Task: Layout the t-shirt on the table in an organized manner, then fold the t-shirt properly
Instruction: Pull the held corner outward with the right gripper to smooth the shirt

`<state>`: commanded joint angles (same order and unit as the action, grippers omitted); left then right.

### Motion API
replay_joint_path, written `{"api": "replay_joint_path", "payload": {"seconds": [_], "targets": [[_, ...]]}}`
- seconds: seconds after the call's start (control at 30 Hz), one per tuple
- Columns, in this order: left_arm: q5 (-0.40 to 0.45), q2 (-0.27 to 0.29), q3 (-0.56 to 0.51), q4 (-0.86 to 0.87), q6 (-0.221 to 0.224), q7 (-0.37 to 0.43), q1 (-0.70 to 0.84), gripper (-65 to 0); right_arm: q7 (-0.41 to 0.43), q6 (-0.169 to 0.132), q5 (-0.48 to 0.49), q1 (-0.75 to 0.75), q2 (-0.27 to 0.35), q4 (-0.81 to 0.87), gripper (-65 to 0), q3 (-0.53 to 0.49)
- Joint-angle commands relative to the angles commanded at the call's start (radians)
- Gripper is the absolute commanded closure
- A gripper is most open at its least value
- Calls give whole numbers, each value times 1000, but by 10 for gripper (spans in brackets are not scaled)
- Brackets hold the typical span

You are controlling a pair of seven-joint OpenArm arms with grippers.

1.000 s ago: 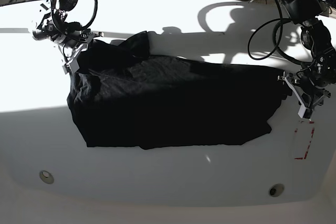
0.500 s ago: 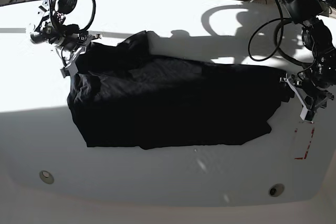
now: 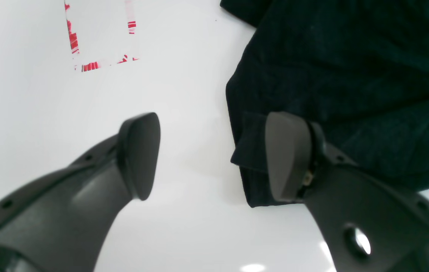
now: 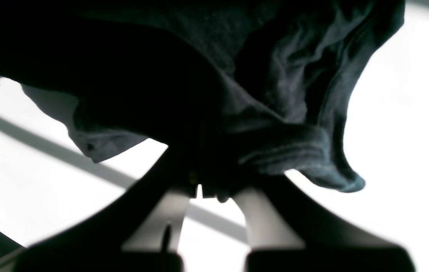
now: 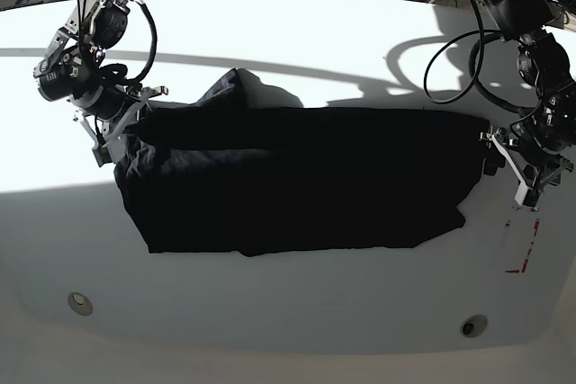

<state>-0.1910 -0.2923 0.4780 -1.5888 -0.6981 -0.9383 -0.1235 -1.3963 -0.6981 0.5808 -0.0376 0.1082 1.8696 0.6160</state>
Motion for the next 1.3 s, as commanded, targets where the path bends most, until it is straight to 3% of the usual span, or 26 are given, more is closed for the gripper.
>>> {"api": "replay_joint_path", "payload": {"seconds": [0.47, 0.6, 0.73, 0.83, 0.87, 0.93, 1.03, 1.13, 1.3], "targets": [[0, 0, 0, -2, 0, 0, 26, -414, 0, 0, -3, -157, 9, -199, -2, 2], [2, -2, 0, -8, 0, 2, 26, -414, 18, 0, -3, -176, 32, -250, -40, 0], [2, -2, 0, -9, 0, 2, 26, -414, 36, 0, -3, -207, 57, -328, -170, 0], [2, -2, 0, -12, 0, 2, 26, -414, 54, 0, -3, -212, 83, -358, -327, 2], [2, -2, 0, -15, 0, 2, 26, -414, 56, 0, -3, -212, 83, -358, -350, 2], [2, -2, 0, -15, 0, 2, 26, -414, 56, 0, -3, -212, 103, -358, -471, 2], [2, -2, 0, -23, 0, 2, 26, -414, 51, 0, 2, -206, 120, -351, -577, 0], [2, 0, 0, -35, 0, 2, 26, -414, 30, 0, 3, -190, 146, -342, -631, 2], [2, 0, 0, -51, 0, 2, 26, -414, 18, 0, 3, -103, 157, -235, -634, 2]]}}
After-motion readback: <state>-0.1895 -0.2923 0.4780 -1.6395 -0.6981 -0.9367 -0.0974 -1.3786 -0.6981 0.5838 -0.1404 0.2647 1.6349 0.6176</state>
